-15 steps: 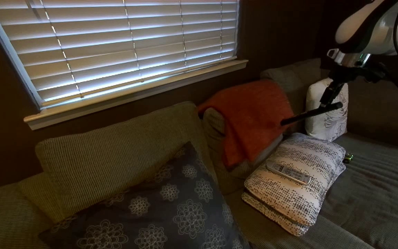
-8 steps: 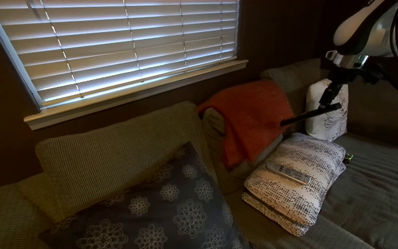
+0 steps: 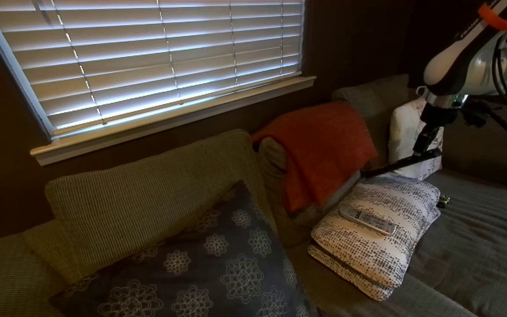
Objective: Put the remote controller on the white pillows
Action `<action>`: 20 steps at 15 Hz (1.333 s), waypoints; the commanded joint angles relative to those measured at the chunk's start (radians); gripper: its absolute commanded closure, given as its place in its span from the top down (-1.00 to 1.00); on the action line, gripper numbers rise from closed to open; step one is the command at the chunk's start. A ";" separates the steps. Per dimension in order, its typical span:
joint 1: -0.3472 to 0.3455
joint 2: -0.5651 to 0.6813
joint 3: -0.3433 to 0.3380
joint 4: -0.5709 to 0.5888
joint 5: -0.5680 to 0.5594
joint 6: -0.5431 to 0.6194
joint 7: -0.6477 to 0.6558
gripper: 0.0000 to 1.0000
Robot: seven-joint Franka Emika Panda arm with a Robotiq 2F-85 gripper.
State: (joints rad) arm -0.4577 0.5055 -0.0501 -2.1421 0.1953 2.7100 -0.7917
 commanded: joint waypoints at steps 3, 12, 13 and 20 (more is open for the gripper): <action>-0.047 0.099 0.048 0.059 -0.018 0.098 -0.028 -0.17; -0.100 0.200 0.078 0.169 -0.069 0.093 -0.073 -0.17; -0.099 0.206 0.076 0.177 -0.077 0.089 -0.072 -0.17; -0.127 0.257 0.106 0.233 -0.095 0.086 -0.106 -0.17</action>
State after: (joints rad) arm -0.5489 0.7321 0.0212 -1.9515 0.1229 2.7981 -0.8675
